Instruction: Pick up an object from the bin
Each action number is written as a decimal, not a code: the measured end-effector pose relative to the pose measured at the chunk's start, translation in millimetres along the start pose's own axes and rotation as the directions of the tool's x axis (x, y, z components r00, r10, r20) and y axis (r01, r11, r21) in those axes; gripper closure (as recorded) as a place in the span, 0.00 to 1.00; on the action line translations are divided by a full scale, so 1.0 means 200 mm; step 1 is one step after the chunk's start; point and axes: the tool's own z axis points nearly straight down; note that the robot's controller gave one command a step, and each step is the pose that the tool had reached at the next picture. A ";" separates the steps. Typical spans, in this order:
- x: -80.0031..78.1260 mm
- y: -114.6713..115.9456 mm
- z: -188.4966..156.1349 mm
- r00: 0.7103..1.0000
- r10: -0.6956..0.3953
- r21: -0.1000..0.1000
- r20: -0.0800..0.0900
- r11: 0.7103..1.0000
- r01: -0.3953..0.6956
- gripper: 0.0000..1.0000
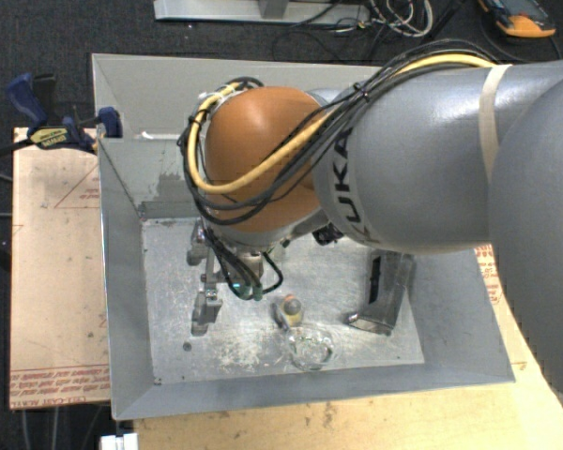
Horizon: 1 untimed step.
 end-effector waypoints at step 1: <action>-0.01 -0.01 -0.02 1.000 0.003 -0.001 0.007 1.000 -0.003 0.00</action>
Offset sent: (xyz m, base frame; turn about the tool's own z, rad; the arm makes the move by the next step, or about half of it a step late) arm 0.0518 -0.0310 -0.0493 0.0937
